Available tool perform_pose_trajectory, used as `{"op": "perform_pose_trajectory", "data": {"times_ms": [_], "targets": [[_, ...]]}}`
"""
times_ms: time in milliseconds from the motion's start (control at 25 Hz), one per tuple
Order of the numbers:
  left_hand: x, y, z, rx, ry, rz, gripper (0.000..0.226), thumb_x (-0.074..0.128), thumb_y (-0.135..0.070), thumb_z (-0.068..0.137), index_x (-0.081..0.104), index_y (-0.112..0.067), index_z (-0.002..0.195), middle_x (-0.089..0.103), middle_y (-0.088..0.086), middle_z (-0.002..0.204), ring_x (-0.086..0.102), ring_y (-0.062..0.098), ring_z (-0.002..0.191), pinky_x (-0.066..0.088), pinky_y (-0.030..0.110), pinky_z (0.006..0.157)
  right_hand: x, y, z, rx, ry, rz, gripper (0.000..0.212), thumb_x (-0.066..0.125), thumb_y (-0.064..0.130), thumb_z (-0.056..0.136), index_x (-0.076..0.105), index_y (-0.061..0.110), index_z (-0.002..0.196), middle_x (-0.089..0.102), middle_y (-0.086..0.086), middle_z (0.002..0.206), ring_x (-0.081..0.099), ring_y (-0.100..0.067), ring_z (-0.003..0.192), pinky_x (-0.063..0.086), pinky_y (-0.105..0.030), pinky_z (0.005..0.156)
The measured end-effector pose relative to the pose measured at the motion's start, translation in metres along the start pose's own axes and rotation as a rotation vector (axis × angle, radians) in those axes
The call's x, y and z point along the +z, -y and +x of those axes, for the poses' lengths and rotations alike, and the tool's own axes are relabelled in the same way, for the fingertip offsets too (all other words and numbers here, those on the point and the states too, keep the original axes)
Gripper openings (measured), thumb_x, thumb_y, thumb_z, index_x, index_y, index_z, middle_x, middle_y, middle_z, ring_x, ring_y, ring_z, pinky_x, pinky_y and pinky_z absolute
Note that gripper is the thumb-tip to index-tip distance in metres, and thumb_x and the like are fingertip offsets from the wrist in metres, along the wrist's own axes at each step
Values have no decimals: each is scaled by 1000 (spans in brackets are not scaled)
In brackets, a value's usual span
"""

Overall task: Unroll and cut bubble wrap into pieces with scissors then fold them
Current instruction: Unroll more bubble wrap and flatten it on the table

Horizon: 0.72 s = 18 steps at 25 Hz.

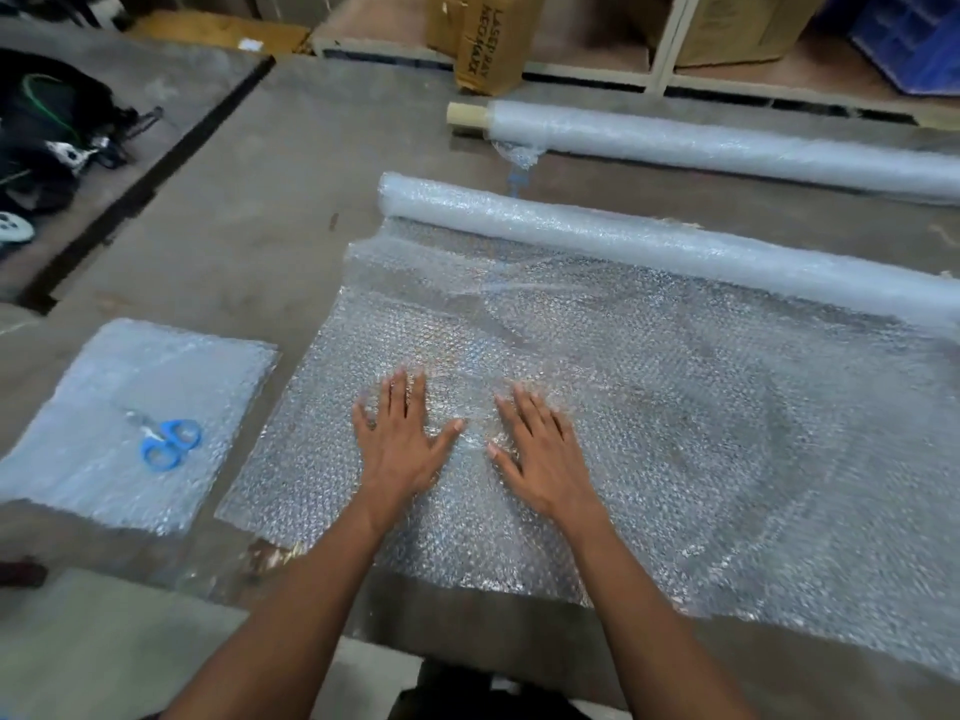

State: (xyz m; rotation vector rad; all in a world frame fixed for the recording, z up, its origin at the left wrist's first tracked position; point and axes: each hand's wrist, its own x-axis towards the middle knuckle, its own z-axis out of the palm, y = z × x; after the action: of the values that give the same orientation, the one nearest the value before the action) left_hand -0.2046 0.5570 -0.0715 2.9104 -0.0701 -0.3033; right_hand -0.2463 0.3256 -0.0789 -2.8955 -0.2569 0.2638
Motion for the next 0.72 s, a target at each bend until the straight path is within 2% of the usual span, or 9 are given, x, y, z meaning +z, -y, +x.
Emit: {"op": "perform_pose_trajectory", "data": {"times_ms": [160,280,400,480,600,720], "targets": [[3,3,-31,-54,-4,20,102,5,-94,91,-14,-30,168,-22,3,174,-15,26,162,-1,69,127,2,1,-33,-62,20,53,73,18,69,109,-6,36,169,-15,2,177,-15,-19,164,0,-50,134],[3,9,-47,-67,-55,15,103,7,-93,92,-9,-26,169,-15,6,176,-8,26,164,1,68,127,-2,-2,-59,-56,-31,113,71,19,68,110,1,36,170,-11,5,178,-11,-18,164,2,-49,133],[2,6,-61,-37,-122,-13,99,8,-88,96,-4,-22,170,-6,10,177,-2,30,164,3,67,128,-6,-32,-90,135,-144,127,68,16,64,111,2,33,170,-10,1,178,-10,-20,164,4,-52,134],[6,-14,-71,14,-111,-20,96,7,-88,96,-8,-28,169,-9,8,177,-4,30,164,2,65,129,-3,-61,-113,262,-164,102,70,15,67,110,4,33,170,-10,-1,178,-12,-21,164,7,-55,133],[16,-52,-78,94,-38,-32,96,8,-93,91,-11,-38,168,-16,5,176,-10,27,163,-2,67,128,5,-81,-133,258,-93,86,76,13,74,107,1,34,171,-15,0,178,-20,-20,163,1,-55,133],[27,-64,-81,114,-5,39,99,9,-97,88,-7,-41,168,-17,5,176,-9,28,163,-6,71,123,5,-79,-142,225,-83,130,73,16,72,109,-1,36,170,-15,3,178,-17,-19,163,-6,-51,132]]}}
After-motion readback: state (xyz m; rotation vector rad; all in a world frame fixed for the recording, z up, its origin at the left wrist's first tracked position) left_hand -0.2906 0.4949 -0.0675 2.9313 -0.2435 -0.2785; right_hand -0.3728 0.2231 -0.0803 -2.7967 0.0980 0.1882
